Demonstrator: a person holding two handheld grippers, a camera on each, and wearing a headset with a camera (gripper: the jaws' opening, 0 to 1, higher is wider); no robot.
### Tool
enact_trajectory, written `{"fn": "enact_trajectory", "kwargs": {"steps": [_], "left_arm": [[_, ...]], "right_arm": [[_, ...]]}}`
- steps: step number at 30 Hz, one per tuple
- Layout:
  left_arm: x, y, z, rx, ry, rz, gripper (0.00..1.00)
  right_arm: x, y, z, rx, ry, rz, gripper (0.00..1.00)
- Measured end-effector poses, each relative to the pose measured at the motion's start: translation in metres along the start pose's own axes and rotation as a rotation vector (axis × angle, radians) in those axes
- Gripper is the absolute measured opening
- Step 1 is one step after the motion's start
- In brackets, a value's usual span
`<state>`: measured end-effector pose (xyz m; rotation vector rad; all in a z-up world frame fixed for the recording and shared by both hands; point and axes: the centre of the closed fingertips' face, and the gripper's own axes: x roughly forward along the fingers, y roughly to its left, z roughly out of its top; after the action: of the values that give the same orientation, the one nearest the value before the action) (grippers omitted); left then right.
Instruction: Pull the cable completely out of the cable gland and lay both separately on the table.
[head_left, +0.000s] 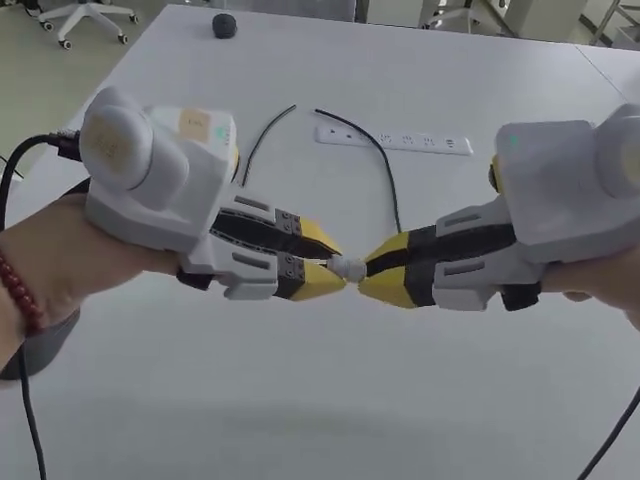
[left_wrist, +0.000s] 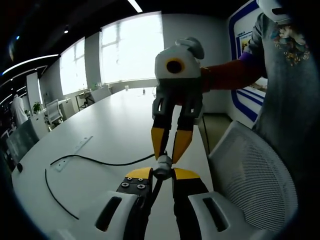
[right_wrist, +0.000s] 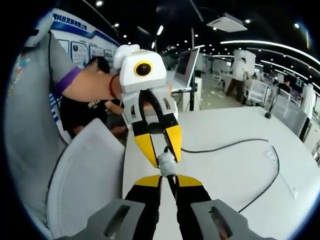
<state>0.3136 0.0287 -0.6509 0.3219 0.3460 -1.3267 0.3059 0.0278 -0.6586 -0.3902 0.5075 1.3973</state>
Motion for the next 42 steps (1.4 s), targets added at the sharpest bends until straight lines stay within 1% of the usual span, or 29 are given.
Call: {"fn": "enact_trajectory", "kwargs": {"steps": [2,5,8,11,16,20,25,28,30,31,34,37,38,42], "left_arm": [[0.001,0.0,0.0,0.002,0.005,0.001,0.16],[0.002,-0.001,-0.002,0.005,0.011,-0.002,0.16],[0.002,-0.002,-0.003,0.009,0.017,-0.006,0.16],[0.002,-0.003,-0.003,0.005,0.016,-0.008,0.16],[0.001,-0.002,-0.007,0.002,0.032,-0.004,0.16],[0.0,-0.001,-0.009,0.008,0.04,0.002,0.16],[-0.002,0.001,-0.009,0.01,0.04,0.009,0.16],[-0.003,0.002,-0.008,0.011,0.033,0.01,0.16],[-0.002,0.003,-0.008,0.02,0.031,0.011,0.16],[-0.002,0.003,-0.007,0.02,0.03,0.011,0.16],[-0.001,0.003,-0.006,0.022,0.025,0.005,0.16],[0.0,0.0,-0.005,0.03,0.024,-0.007,0.16],[0.001,-0.001,-0.005,0.03,0.023,-0.011,0.16],[0.002,-0.002,-0.002,0.038,0.021,-0.017,0.16]], "right_arm": [[0.0,-0.001,-0.001,-0.024,0.012,-0.007,0.05],[0.001,-0.001,-0.005,-0.063,0.045,-0.014,0.03],[0.0,-0.001,-0.007,-0.074,0.054,-0.013,0.0],[0.0,0.0,-0.008,-0.093,0.059,-0.011,0.0],[0.001,-0.001,-0.011,-0.128,0.081,-0.024,0.0],[-0.001,-0.004,-0.016,-0.135,0.094,-0.029,0.0],[-0.006,-0.007,-0.025,-0.121,0.112,-0.04,0.0],[-0.013,-0.01,-0.04,-0.106,0.148,-0.059,0.0],[-0.018,-0.014,-0.055,-0.092,0.186,-0.077,0.0],[-0.02,-0.014,-0.062,-0.08,0.205,-0.077,0.0],[-0.027,-0.018,-0.079,-0.062,0.236,-0.094,0.0],[-0.036,-0.024,-0.1,-0.046,0.294,-0.118,0.0],[-0.038,-0.025,-0.105,-0.039,0.307,-0.122,0.0],[-0.044,-0.029,-0.117,-0.006,0.327,-0.132,0.0]]}}
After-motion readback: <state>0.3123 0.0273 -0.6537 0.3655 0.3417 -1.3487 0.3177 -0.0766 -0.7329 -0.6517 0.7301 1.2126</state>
